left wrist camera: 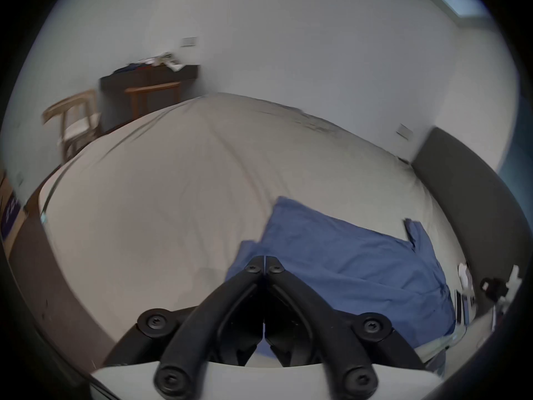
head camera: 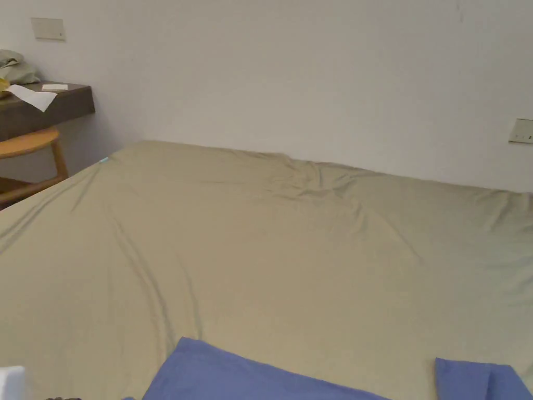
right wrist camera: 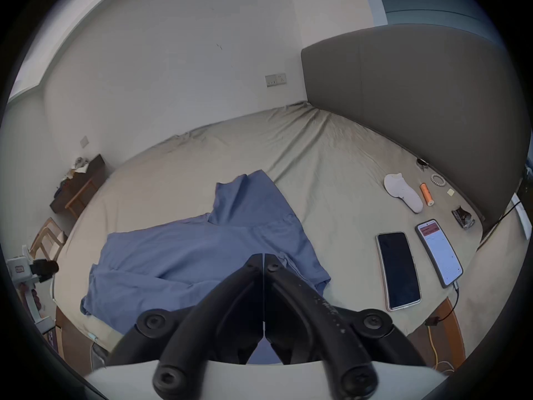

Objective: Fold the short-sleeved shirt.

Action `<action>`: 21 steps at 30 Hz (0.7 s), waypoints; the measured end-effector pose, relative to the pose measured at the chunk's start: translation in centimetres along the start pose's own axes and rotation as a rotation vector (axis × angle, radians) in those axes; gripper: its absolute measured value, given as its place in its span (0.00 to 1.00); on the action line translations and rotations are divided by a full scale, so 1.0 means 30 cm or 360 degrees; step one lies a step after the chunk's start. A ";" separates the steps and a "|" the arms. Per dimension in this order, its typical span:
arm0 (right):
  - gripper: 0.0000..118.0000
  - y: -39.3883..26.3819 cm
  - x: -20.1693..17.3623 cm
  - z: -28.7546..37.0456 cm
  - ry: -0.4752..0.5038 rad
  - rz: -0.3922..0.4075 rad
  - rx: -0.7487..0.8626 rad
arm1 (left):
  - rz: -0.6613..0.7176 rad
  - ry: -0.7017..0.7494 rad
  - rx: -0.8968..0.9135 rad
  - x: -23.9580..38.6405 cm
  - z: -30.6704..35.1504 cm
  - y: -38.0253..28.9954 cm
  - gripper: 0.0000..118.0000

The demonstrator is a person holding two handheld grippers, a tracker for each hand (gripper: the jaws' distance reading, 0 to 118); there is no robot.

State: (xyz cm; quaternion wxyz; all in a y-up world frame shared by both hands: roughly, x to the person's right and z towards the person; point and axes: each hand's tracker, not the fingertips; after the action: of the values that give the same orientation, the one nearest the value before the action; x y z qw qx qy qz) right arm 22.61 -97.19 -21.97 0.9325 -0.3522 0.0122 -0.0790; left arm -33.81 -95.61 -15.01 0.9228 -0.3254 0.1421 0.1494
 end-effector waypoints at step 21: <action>0.01 0.042 -0.107 -0.188 -0.0092 0.0161 -0.0362 | -0.0166 -0.0110 -0.0478 0.081 -0.952 0.214 0.48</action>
State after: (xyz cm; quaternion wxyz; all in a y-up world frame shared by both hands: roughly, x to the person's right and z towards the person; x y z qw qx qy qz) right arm 19.17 -99.47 -27.14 0.8892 -0.4569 0.0120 -0.0196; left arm -38.67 -108.78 -40.82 0.8746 -0.4614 0.0692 0.1319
